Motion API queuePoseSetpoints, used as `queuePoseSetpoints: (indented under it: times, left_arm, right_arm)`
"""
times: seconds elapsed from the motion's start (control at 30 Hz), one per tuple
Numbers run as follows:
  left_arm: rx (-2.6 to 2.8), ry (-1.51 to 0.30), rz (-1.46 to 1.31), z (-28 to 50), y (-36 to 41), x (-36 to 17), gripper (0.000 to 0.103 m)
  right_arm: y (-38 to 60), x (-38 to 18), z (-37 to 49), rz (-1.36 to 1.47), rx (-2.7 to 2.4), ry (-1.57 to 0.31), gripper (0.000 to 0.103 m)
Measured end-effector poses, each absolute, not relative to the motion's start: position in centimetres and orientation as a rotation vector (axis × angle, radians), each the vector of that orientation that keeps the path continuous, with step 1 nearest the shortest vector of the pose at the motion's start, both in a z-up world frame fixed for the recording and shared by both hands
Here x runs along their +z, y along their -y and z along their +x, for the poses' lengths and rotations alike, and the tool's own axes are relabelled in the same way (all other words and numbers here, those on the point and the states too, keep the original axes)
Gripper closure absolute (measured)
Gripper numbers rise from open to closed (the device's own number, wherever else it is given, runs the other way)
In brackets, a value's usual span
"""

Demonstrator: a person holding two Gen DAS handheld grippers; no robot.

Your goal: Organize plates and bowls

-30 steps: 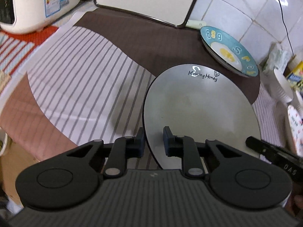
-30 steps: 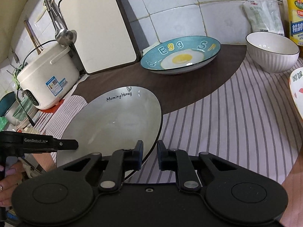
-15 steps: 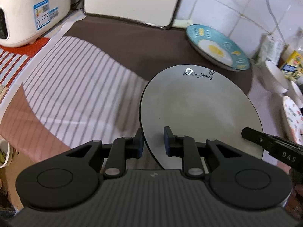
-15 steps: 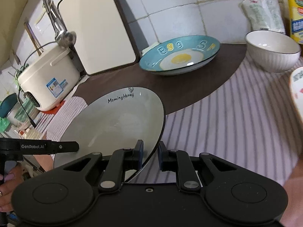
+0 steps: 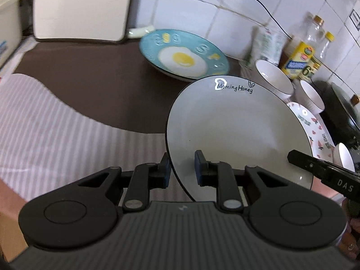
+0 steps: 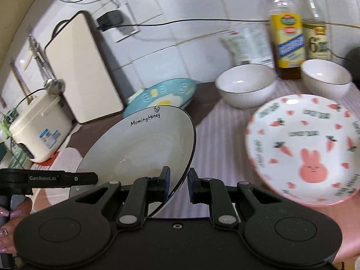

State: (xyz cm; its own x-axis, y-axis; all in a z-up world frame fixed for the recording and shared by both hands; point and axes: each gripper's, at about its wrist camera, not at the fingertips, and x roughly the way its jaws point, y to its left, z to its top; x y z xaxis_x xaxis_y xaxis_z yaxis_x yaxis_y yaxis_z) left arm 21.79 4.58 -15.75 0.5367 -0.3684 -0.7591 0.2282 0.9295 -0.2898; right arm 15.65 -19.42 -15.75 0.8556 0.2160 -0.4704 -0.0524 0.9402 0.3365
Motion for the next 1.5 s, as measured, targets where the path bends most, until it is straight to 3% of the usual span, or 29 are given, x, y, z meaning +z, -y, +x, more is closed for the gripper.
queuePoseSetpoints:
  times: [0.93,1.17,1.27,1.5]
  left_arm:
    - [-0.345,-1.005,-0.107,27.0,-0.5,-18.8,0.082]
    - [-0.261,-1.013,-0.004,26.7,1.5,-18.2,0.076]
    - [-0.245,-1.034,-0.015,26.2,1.3,-17.6,0.074]
    - [-0.254,-0.984,-0.031,22.8,1.0,-14.2,0.067]
  right_arm:
    - [20.7,-19.1,19.6,0.285,0.024,-0.593,0.082]
    - [20.3,-18.4,17.9,0.226,0.061,-0.619,0.074]
    - [20.8,-17.7,15.1,0.226,0.088,-0.599,0.062]
    - [23.3,-15.5,8.7,0.223,0.039,-0.475,0.051]
